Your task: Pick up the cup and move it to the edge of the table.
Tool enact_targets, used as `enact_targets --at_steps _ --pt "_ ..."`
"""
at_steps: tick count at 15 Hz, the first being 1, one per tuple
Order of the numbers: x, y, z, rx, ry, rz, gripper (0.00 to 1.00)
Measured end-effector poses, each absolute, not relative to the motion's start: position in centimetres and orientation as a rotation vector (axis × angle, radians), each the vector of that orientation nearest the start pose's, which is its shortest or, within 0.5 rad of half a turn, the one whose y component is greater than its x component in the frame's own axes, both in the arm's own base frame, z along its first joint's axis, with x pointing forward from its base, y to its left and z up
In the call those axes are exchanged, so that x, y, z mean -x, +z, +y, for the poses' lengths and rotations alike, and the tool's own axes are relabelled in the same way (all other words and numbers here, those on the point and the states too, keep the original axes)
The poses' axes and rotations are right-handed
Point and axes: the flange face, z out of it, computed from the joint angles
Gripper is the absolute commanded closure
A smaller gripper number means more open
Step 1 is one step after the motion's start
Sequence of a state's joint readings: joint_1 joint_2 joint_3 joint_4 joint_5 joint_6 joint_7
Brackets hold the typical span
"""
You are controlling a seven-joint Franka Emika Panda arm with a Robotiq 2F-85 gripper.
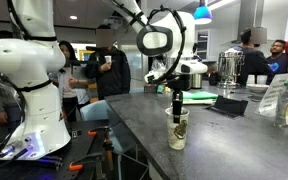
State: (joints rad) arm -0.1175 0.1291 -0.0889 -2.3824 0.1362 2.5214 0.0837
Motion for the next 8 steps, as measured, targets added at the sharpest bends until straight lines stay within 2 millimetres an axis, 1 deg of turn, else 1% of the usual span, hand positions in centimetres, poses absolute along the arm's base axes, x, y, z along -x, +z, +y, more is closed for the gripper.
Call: enact_targets --at_steps 1,2,5,8 --pt "-49.4 27.3 -10.5 3.019 -0.036 0.600 0.04" --pt "-49.4 27.8 -10.4 3.028 -0.049 0.583 0.00" --pt "-49.1 29.8 -9.3 3.082 -0.078 0.481 0.00" --pt "-48.9 33.2 -7.0 3.147 -0.164 0.314 0.00"
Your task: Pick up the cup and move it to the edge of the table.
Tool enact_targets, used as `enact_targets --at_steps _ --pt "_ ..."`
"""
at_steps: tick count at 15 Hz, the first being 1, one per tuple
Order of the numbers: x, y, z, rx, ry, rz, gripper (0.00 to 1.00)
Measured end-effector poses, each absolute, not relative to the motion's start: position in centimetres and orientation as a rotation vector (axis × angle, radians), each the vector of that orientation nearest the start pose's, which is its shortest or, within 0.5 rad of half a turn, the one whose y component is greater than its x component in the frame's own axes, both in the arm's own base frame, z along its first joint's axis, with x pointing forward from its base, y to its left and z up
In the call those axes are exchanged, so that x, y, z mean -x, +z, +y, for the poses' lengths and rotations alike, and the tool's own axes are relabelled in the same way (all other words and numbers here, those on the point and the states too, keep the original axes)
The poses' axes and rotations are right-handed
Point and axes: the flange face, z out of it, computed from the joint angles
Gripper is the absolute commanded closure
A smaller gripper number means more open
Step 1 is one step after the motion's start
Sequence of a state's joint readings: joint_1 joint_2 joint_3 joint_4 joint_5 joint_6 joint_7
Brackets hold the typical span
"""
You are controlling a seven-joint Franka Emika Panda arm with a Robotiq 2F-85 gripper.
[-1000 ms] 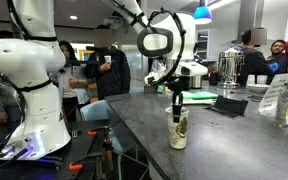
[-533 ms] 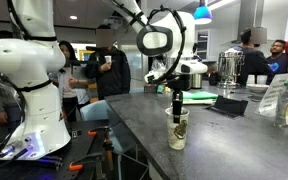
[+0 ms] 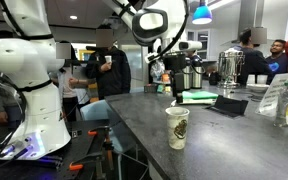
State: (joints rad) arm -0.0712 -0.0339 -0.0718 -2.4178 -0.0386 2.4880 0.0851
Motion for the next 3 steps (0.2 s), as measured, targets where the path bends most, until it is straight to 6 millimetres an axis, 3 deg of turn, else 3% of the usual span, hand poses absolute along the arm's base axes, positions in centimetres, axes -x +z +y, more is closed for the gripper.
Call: enact_targets --at_steps 3 --pt "-48.1 37.0 -4.1 3.191 -0.191 0.165 0.00"
